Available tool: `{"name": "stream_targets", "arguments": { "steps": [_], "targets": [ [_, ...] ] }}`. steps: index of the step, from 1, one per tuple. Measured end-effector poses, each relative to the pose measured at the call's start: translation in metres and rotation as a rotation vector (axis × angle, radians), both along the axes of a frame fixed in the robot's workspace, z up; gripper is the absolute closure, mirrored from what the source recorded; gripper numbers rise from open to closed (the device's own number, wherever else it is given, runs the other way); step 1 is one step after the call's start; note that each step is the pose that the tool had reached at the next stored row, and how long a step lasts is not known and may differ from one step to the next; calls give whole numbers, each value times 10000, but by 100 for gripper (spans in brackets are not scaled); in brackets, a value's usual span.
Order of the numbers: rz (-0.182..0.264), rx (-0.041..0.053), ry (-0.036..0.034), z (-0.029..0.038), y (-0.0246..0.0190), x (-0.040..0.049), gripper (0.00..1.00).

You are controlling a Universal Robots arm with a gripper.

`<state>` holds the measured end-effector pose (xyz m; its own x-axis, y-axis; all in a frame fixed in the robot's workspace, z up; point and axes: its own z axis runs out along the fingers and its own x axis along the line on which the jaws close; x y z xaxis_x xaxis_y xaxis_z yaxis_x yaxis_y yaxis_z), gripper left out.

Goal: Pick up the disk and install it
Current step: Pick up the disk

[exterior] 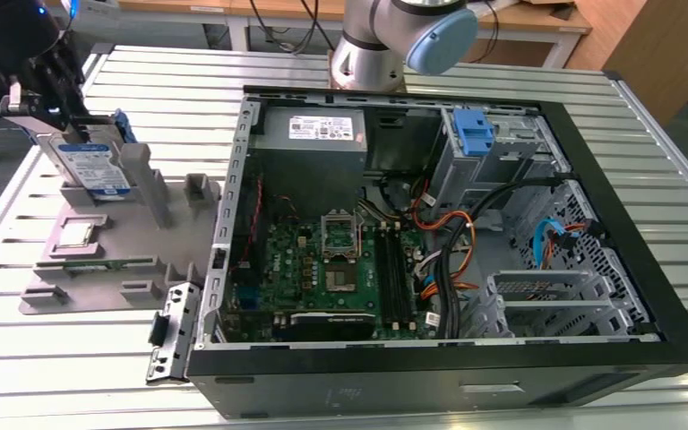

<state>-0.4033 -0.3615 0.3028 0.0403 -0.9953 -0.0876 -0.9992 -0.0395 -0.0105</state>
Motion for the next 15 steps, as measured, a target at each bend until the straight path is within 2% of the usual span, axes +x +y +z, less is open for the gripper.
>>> {"name": "stream_targets", "arguments": {
  "steps": [12, 15],
  "targets": [
    [-7, 0, 1, 0, 0, 0, 65],
    [-334, 0, 1, -2, -1, 1, 65]
  ]
}}
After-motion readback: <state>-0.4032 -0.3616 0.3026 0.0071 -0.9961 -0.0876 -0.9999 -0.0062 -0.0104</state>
